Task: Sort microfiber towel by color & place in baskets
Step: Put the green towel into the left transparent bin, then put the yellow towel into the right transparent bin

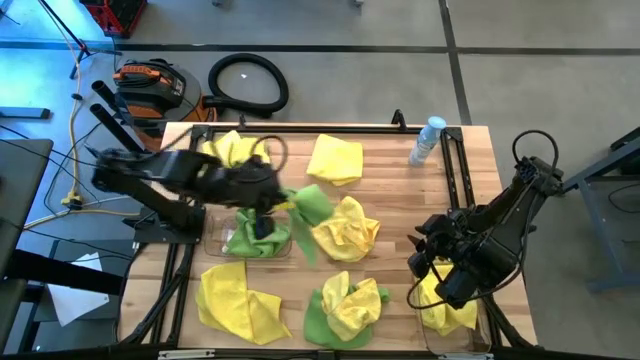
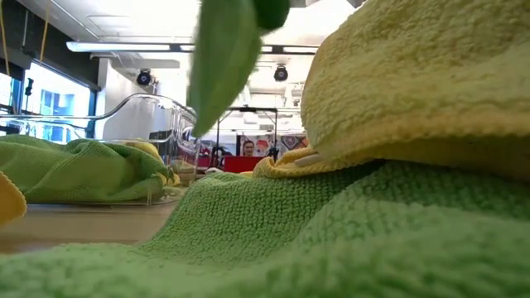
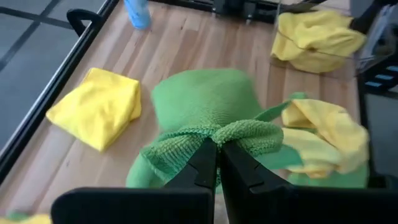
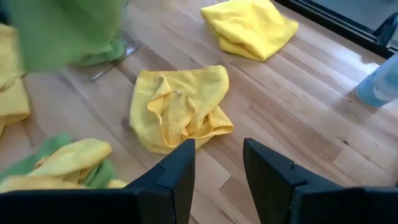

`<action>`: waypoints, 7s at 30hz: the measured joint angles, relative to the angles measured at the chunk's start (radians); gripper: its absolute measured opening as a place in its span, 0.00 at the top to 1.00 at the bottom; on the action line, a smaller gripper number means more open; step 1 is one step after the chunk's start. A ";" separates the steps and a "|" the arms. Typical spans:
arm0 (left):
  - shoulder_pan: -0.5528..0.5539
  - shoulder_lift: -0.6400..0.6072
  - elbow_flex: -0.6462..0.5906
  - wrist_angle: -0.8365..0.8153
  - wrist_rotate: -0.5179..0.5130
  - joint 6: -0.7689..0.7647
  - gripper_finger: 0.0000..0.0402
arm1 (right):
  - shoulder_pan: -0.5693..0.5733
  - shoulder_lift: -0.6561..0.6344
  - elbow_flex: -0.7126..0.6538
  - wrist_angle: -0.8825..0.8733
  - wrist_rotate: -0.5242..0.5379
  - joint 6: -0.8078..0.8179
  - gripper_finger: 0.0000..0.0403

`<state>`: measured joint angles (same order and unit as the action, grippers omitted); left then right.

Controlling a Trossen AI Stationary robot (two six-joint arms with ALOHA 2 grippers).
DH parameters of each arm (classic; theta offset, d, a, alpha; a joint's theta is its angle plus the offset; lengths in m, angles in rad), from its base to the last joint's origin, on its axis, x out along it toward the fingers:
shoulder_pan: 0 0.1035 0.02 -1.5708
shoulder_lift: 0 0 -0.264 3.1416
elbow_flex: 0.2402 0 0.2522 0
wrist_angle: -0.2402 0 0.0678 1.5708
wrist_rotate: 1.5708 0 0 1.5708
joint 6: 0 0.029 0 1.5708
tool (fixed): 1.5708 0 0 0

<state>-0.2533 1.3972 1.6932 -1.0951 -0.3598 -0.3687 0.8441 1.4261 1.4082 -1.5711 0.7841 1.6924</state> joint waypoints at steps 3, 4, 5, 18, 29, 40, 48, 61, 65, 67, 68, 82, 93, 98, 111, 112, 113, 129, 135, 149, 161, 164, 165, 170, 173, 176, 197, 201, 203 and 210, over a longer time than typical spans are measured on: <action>-0.054 -0.054 0.000 -0.063 -0.037 -0.062 1.00 | -0.038 0.000 0.000 0.002 0.000 0.000 0.68; -0.073 -0.069 0.000 -0.090 -0.053 -0.086 1.00 | -0.051 0.000 0.000 0.004 0.000 0.000 0.68; -0.091 -0.082 0.000 -0.124 -0.069 -0.114 1.00 | -0.065 0.000 0.000 0.008 -0.001 -0.004 0.68; -0.207 -0.129 -0.032 -0.479 -0.101 -0.404 1.00 | -0.259 0.000 0.000 0.280 -0.008 -0.360 0.68; -0.223 -0.154 -0.034 -0.477 -0.099 -0.398 1.00 | -0.340 0.001 0.000 0.371 -0.041 -0.464 0.68; -0.153 -0.144 -0.243 -0.440 -0.099 -0.387 1.00 | -0.376 0.002 0.000 0.394 -0.043 -0.500 0.68; -0.073 -0.141 -0.524 -0.121 0.071 -0.406 1.00 | -0.408 0.002 0.000 0.448 -0.055 -0.559 0.68; -0.008 -0.133 -0.829 0.162 0.187 -0.832 1.00 | -0.426 0.002 0.000 0.478 -0.059 -0.576 0.68; 0.004 -0.133 -0.911 0.261 0.214 -0.952 1.00 | -0.426 0.002 0.000 0.479 -0.059 -0.576 0.68; 0.005 -0.133 -0.945 0.306 0.220 -0.991 1.00 | -0.426 0.002 0.000 0.481 -0.059 -0.576 0.68; 0.005 -0.133 -0.960 0.324 0.220 -1.008 1.00 | -0.426 0.002 0.000 0.483 -0.059 -0.576 0.68; 0.004 -0.133 -1.065 0.416 0.220 -1.156 0.89 | -0.426 0.002 0.000 0.487 -0.059 -0.594 0.68; 0.005 -0.164 -1.065 0.405 0.286 -1.178 0.74 | -0.426 0.002 0.000 0.488 -0.059 -0.602 0.68; 0.004 -0.230 -1.049 0.382 0.322 -1.210 0.74 | -0.442 0.002 0.000 0.488 -0.059 -0.602 0.68; 0.004 -0.323 -0.862 0.111 0.100 -1.191 0.74 | -0.486 0.002 0.000 0.488 -0.079 -0.628 0.68; 0.004 -0.315 -0.862 0.107 0.078 -1.203 0.74 | -0.490 0.002 0.000 0.488 -0.081 -0.629 0.68; 0.004 -0.302 -0.862 0.111 0.063 -1.214 0.74 | -0.493 0.002 0.000 0.489 -0.081 -0.636 0.68; 0.004 0.064 -0.862 0.183 0.118 -1.254 0.74 | -0.504 0.002 0.000 0.492 -0.094 -0.680 0.68; 0.002 0.111 -0.860 0.224 0.139 -1.240 0.74 | -0.504 0.002 0.000 0.492 -0.095 -0.681 0.68; -0.003 -0.190 -0.739 -0.021 0.094 -1.140 0.74 | -0.528 0.002 0.000 0.504 -0.113 -0.680 0.68; 0.026 -0.388 -0.737 -0.062 0.113 -0.442 0.74 | -0.708 0.167 0.000 0.744 -0.260 -0.752 0.68; 0.048 -0.431 -0.737 -0.065 0.125 -0.321 0.74 | -0.770 0.213 0.000 0.828 -0.318 -0.789 0.68; 0.056 -0.448 -0.737 -0.066 0.125 -0.279 0.74 | -0.794 0.225 0.000 0.849 -0.339 -0.808 0.68; 0.088 -0.537 -0.738 -0.082 0.131 -0.148 0.74 | -0.927 0.284 0.000 0.925 -0.471 -0.867 0.66; 0.107 -0.586 -0.738 -0.106 0.125 -0.110 0.74 | -1.002 0.312 0.000 0.953 -0.507 -0.899 0.62; 0.126 -0.633 -0.738 -0.133 0.102 -0.100 0.74 | -1.069 0.338 0.000 0.970 -0.509 -0.908 0.55; 0.184 -0.754 -0.738 -0.142 0.087 -0.065 0.74 | -1.218 0.725 0.125 0.858 -0.673 -0.995 0.28; 0.184 -0.754 -0.738 -0.142 0.086 -0.065 0.74 | -1.200 0.793 0.180 0.766 -0.673 -0.994 0.30; 0.184 -0.753 -0.738 -0.142 0.086 -0.072 0.74 | -1.187 0.800 0.182 0.765 -0.666 -1.001 0.34; 0.184 -0.753 -0.738 -0.142 0.086 -0.074 0.74 | -1.168 0.808 0.214 0.744 -0.666 -1.022 0.67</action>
<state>-0.0696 0.6437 0.9554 -1.2369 -0.2737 -0.4431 -0.3237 2.2344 1.6224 -0.8275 0.1180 0.6703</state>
